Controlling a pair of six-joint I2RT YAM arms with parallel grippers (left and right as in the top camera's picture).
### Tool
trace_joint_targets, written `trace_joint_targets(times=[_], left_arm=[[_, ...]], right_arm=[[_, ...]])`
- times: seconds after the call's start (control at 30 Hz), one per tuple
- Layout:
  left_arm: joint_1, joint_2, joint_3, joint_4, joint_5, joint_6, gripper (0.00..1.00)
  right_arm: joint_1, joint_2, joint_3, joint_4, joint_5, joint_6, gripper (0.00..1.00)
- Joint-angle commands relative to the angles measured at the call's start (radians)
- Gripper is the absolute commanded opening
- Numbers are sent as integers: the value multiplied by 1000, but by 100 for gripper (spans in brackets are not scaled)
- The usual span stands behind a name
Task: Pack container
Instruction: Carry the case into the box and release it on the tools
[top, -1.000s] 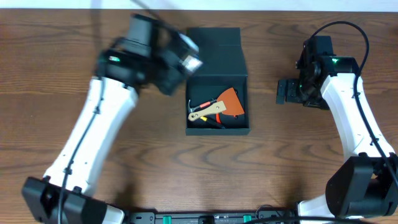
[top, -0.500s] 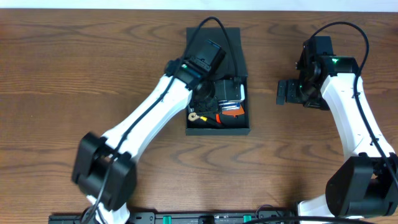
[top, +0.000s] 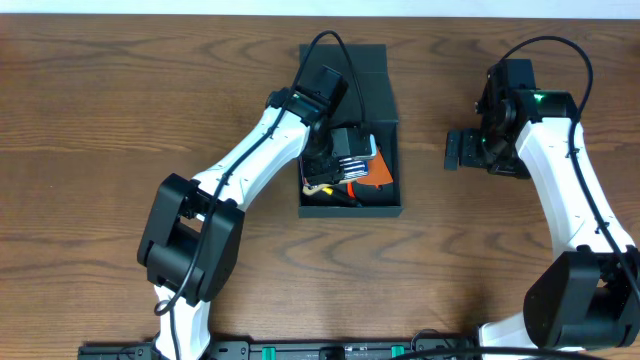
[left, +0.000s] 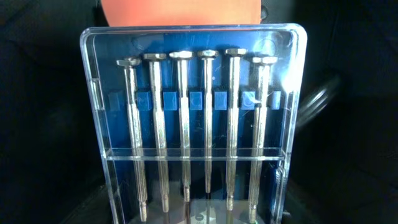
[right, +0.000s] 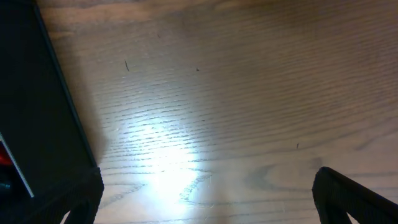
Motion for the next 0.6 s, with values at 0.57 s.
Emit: trace_joint_targets(times=[0.57], left_arm=[[22,-88,14,-20,-13,-175,89]], right_arm=[[-9,5,-6,4,3,-11,99]])
